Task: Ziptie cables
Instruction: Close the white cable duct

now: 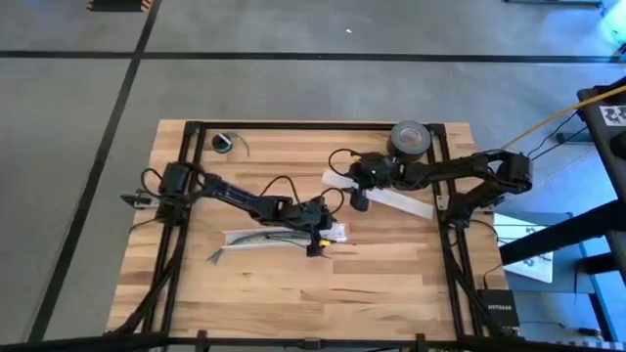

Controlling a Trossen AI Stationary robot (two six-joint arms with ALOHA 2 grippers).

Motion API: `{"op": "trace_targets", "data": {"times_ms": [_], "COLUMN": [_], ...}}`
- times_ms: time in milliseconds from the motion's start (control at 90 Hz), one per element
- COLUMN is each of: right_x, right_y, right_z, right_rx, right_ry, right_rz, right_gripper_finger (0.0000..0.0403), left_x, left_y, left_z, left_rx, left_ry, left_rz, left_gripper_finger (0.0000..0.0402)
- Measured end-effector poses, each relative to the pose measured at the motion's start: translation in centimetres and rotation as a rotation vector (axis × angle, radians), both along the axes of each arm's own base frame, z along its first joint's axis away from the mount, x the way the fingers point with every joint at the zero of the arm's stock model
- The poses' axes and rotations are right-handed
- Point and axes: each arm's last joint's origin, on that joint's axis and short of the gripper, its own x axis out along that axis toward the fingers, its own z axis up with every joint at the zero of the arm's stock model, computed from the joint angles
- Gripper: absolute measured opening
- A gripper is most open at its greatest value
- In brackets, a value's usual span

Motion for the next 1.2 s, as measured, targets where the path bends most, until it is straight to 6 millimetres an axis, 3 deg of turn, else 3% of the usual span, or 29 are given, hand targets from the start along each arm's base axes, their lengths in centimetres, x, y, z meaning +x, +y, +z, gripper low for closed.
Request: {"op": "trace_targets", "data": {"times_ms": [378,600,711,1200], "right_x": [0.0,0.0,0.0,-0.4], "right_y": [0.0,0.2,0.3,1.1], "right_z": [0.0,0.0,0.0,-0.4], "right_rx": [0.000,0.034,0.067,0.259], "right_ry": [-0.001,-0.011,-0.010,0.016], "right_rz": [0.001,0.038,0.068,0.206], "right_gripper_finger": [0.0215,0.0215,0.0215,0.0215], "left_x": [0.0,-0.6,-1.2,-3.3], "left_y": [-1.2,-1.6,-1.6,-1.0], "left_z": [-1.4,-1.7,-1.7,-1.7], "left_rx": [0.056,0.112,0.115,0.047], "left_ry": [0.026,0.107,0.188,0.397], "left_rz": [-0.088,-0.109,-0.109,0.067], "left_gripper_finger": [0.0297,0.0243,0.0236,0.0234]}}
